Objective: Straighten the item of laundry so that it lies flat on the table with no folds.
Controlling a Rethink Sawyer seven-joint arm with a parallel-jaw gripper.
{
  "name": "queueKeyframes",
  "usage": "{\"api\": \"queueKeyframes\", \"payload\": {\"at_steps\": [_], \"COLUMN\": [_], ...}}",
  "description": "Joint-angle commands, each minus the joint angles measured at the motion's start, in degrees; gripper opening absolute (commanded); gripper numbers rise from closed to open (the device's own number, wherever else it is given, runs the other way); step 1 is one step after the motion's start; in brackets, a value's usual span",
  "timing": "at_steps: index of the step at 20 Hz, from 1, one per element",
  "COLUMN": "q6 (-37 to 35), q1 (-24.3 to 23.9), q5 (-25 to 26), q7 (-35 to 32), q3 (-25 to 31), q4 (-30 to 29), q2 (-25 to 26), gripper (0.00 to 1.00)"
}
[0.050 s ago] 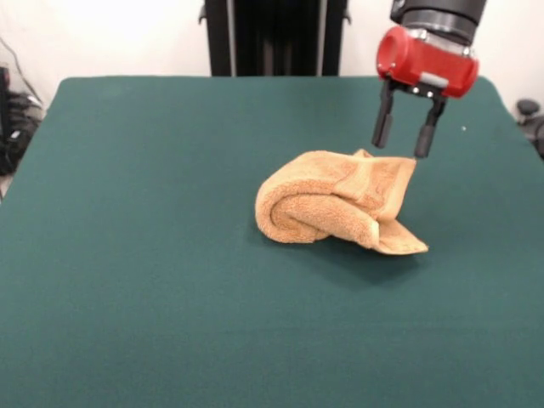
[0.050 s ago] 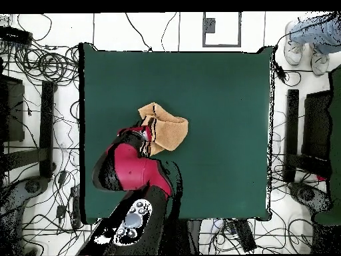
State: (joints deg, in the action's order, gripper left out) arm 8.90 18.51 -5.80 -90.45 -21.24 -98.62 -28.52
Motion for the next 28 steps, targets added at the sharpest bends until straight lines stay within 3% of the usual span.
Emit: {"api": "queueKeyframes", "payload": {"at_steps": [1,4,13,17,22,28], "q6": [-1.1,-0.8,-1.8,-2.3,-7.9,-21.8], "q1": [0.3,-1.2,-11.7,-13.8,-13.8,-8.7], "q5": [-0.9,0.3,5.3,6.2,4.4,-0.1], "q7": [-10.9,-10.5,-10.9,-10.7,-9.5,-8.9], "q3": [7.8,9.6,24.2,26.9,27.3,21.0], "q4": [1.2,1.4,-2.2,-2.8,-3.1,-0.7], "q2": [1.4,1.7,-1.3,-1.0,-0.6,-0.8], "gripper": [1.0,1.0,1.0,1.0,1.0,1.0]}}
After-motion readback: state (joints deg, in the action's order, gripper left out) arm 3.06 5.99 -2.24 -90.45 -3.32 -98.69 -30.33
